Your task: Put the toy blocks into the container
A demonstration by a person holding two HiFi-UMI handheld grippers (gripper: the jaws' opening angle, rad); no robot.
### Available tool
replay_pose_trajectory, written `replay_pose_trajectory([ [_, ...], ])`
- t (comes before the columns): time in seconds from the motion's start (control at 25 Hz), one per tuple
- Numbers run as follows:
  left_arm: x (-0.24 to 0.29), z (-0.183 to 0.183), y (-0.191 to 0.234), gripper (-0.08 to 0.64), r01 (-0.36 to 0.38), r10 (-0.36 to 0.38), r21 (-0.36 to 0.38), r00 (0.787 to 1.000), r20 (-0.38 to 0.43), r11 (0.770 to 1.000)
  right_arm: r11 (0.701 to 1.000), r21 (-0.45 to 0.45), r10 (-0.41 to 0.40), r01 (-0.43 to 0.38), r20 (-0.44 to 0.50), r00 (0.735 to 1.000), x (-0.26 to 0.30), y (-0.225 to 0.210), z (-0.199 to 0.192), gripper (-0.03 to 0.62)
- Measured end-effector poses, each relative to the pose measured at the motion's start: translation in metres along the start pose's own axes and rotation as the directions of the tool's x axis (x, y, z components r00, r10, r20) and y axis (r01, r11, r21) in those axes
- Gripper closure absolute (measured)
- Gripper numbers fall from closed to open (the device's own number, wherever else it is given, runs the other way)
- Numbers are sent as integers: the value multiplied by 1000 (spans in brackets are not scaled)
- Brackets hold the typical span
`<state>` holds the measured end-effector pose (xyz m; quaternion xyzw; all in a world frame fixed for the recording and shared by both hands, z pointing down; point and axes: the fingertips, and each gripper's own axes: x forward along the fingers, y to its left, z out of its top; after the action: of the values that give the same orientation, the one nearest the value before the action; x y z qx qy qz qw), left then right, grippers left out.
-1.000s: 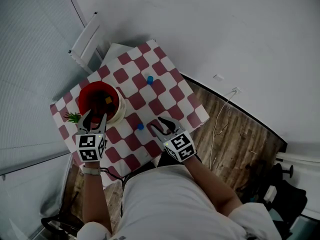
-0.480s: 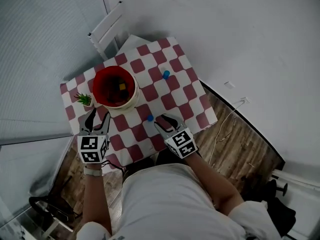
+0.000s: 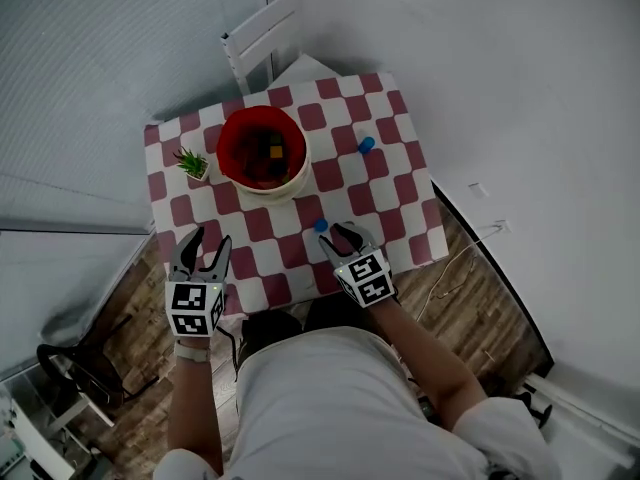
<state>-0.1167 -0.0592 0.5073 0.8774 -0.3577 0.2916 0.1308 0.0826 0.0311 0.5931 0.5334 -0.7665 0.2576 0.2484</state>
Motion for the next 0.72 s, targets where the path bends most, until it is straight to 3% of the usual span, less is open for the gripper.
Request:
replay_pose_trajectory([
  [0.72, -28, -62, -23, 365, -63, 52, -158, 996, -75, 985, 997, -72, -33, 23, -140, 990, 54, -13, -37, 439],
])
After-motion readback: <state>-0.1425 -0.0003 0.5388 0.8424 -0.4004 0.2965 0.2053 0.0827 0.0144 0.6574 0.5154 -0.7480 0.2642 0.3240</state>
